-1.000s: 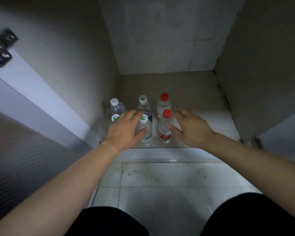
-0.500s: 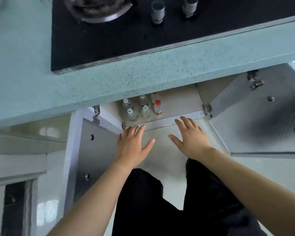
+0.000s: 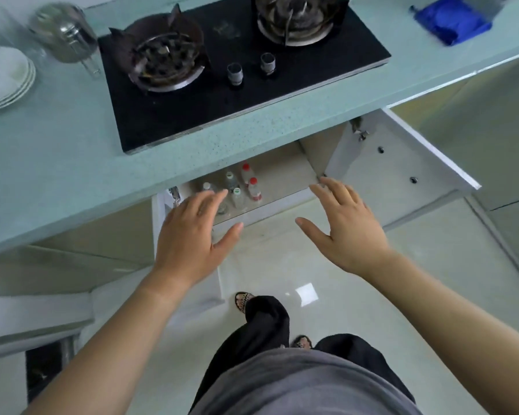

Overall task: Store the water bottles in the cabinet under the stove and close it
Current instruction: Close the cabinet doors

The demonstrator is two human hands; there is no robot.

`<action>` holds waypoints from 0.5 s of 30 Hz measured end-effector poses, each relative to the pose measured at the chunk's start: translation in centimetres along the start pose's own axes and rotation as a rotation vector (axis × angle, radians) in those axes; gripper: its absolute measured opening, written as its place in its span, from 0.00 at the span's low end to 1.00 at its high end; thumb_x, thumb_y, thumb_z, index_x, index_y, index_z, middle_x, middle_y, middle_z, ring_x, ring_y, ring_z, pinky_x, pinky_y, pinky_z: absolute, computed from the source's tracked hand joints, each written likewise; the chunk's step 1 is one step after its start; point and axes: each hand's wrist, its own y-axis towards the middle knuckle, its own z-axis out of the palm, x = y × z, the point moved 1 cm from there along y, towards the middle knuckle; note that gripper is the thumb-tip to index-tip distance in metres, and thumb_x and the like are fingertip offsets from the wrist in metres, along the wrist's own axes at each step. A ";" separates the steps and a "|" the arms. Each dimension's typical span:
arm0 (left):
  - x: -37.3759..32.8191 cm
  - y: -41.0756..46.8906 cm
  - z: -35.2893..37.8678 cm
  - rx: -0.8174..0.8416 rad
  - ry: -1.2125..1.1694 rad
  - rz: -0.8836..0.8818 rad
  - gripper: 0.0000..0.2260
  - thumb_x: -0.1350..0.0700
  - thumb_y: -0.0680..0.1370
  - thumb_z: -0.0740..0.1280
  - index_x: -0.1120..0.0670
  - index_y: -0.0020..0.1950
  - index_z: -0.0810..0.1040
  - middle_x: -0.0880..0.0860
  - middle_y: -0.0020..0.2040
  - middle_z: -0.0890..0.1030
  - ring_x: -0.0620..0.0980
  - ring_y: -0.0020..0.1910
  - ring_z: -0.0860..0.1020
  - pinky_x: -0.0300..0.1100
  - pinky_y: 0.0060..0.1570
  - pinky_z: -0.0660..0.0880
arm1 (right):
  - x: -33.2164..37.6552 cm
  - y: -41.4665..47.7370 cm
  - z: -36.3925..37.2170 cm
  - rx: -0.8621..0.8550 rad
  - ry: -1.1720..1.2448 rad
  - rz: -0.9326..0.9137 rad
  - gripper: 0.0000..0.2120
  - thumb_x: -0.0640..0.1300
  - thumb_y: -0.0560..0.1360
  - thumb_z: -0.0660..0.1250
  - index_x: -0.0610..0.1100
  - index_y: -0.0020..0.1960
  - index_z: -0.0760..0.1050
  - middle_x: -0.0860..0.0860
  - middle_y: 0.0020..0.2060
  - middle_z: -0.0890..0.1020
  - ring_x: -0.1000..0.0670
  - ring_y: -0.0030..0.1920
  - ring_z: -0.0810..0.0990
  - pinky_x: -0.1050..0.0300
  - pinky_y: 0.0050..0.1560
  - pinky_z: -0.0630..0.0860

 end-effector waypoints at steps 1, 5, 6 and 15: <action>-0.4 -0.7 -0.4 -0.010 0.006 -0.003 0.30 0.37 0.75 0.51 0.54 0.70 0.68 0.55 0.66 0.73 0.55 0.65 0.71 0.54 0.63 0.70 | 0.1 -1.1 -0.1 -0.017 0.016 0.002 0.31 0.63 0.75 0.53 0.47 0.72 0.59 0.48 0.73 0.62 0.46 0.73 0.58 0.46 0.71 0.61; -1.1 -3.9 -0.8 -0.005 0.025 -0.027 0.30 0.37 0.75 0.52 0.54 0.69 0.69 0.54 0.65 0.74 0.54 0.65 0.71 0.51 0.61 0.70 | 1.2 -4.6 0.9 -0.014 0.083 -0.004 0.32 0.65 0.74 0.52 0.46 0.71 0.60 0.47 0.72 0.63 0.45 0.72 0.59 0.45 0.69 0.63; -1.0 -4.8 -0.9 0.002 0.031 -0.027 0.29 0.37 0.75 0.52 0.54 0.69 0.69 0.54 0.65 0.74 0.55 0.64 0.72 0.51 0.60 0.70 | 1.8 -5.4 1.4 -0.016 0.093 -0.008 0.33 0.65 0.74 0.51 0.46 0.71 0.61 0.47 0.72 0.63 0.44 0.72 0.60 0.45 0.68 0.64; 6.8 -7.7 -2.7 0.063 0.029 0.089 0.29 0.38 0.75 0.53 0.55 0.67 0.71 0.55 0.63 0.76 0.54 0.62 0.74 0.49 0.60 0.70 | 9.3 -6.8 5.3 -0.025 0.089 0.068 0.31 0.62 0.75 0.55 0.45 0.72 0.60 0.47 0.72 0.62 0.45 0.72 0.59 0.46 0.70 0.62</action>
